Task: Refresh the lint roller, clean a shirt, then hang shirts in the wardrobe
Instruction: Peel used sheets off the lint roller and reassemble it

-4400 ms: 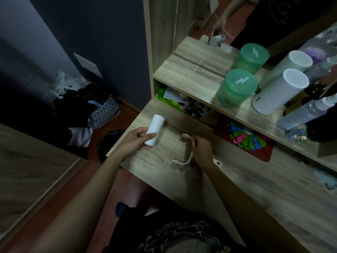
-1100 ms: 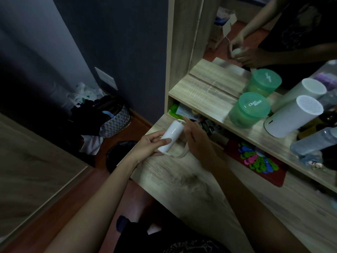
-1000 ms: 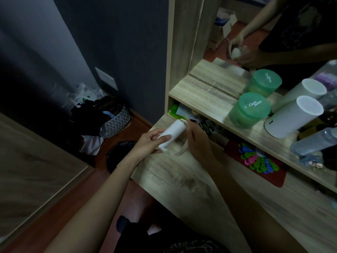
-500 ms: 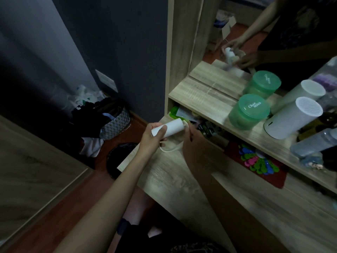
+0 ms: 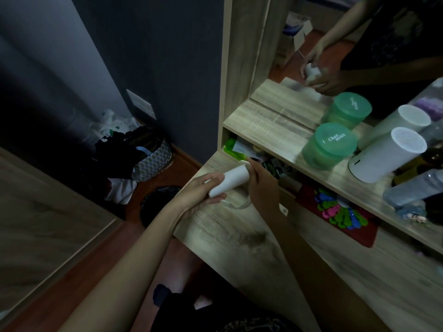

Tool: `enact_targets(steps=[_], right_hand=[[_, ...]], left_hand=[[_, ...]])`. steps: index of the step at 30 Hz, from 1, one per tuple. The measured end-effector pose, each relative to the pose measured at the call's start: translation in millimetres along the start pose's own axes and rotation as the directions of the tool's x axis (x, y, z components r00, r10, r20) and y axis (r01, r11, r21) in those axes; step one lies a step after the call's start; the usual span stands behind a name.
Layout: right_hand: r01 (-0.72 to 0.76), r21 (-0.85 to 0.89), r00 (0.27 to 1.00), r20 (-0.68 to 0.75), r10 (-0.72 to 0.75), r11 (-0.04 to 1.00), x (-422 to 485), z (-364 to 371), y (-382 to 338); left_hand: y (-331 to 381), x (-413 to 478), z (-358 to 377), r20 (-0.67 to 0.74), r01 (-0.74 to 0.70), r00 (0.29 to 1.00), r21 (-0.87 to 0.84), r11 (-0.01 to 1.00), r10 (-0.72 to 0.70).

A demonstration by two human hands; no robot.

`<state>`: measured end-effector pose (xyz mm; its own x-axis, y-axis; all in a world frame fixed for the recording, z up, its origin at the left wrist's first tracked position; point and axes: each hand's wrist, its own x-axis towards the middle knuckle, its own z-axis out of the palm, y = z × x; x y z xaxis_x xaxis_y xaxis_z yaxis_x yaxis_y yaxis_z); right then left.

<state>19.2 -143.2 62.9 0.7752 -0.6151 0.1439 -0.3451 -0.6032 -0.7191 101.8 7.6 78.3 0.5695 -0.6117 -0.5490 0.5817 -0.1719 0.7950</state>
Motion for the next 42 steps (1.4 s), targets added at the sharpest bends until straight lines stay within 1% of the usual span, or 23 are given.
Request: enact_targets(steps=[2,3,5,6,7,8,9,10,12,13,17,21,27,31,37,42], right_hand=[[0.000,-0.013,0.997,-0.072,0.000,1.000,-2,2,-2],[-0.029,0.024,0.997,-0.076,0.031,0.999,-3,2,-4],[-0.118,0.094,0.990,-0.061,0.124,0.989,-3,-2,-8],[-0.143,0.114,0.987,-0.063,0.151,0.983,-4,-2,-9],[-0.149,0.115,0.985,-0.072,0.158,0.982,-4,-2,-11],[-0.146,0.108,0.985,-0.080,0.155,0.983,-4,-2,-13],[-0.137,0.098,0.986,-0.084,0.145,0.986,-5,0,-15],[-0.120,0.092,0.988,-0.089,0.128,0.989,-5,1,-17],[-0.081,0.077,0.991,-0.102,0.089,0.994,-6,3,-20],[-0.068,0.069,0.991,-0.108,0.075,0.995,-6,4,-20],[-0.030,0.079,0.991,-0.128,0.040,0.996,-3,4,-20],[0.022,0.038,0.989,-0.146,-0.017,0.999,2,-4,-21],[0.101,-0.034,0.989,-0.107,-0.104,0.994,7,-7,-19],[0.123,-0.051,0.988,-0.087,-0.127,0.991,10,-7,-20],[0.099,-0.055,0.994,-0.033,-0.101,0.994,11,-7,-24],[0.072,-0.075,0.997,0.014,-0.071,0.995,14,-10,-27]], left_hand=[[-2,2,1,-0.027,0.070,0.997,-0.227,0.971,-0.078],[-3,2,0,-0.034,0.093,0.993,-0.376,0.922,-0.114],[-4,1,-2,-0.022,0.103,0.988,-0.644,0.758,-0.153],[-4,1,-3,-0.009,0.101,0.988,-0.726,0.680,-0.156],[-3,1,-3,0.009,0.105,0.988,-0.772,0.626,-0.155],[-3,1,-3,0.031,0.120,0.987,-0.792,0.598,-0.157],[-2,1,-2,0.055,0.144,0.985,-0.790,0.595,-0.166],[-4,2,-1,0.073,0.171,0.981,-0.761,0.626,-0.179],[-6,4,2,0.093,0.215,0.974,-0.659,0.721,-0.206],[-6,4,4,0.098,0.220,0.974,-0.629,0.745,-0.205],[-10,4,7,0.122,0.224,0.975,-0.596,0.771,-0.188],[-14,2,9,0.144,0.239,0.971,-0.524,0.817,-0.191],[-19,0,8,0.204,0.250,0.964,-0.463,0.850,-0.172],[-22,-2,9,0.225,0.253,0.960,-0.438,0.863,-0.167],[-22,-2,10,0.222,0.248,0.961,-0.429,0.868,-0.165],[-20,-4,13,0.228,0.233,0.962,-0.383,0.894,-0.152]])
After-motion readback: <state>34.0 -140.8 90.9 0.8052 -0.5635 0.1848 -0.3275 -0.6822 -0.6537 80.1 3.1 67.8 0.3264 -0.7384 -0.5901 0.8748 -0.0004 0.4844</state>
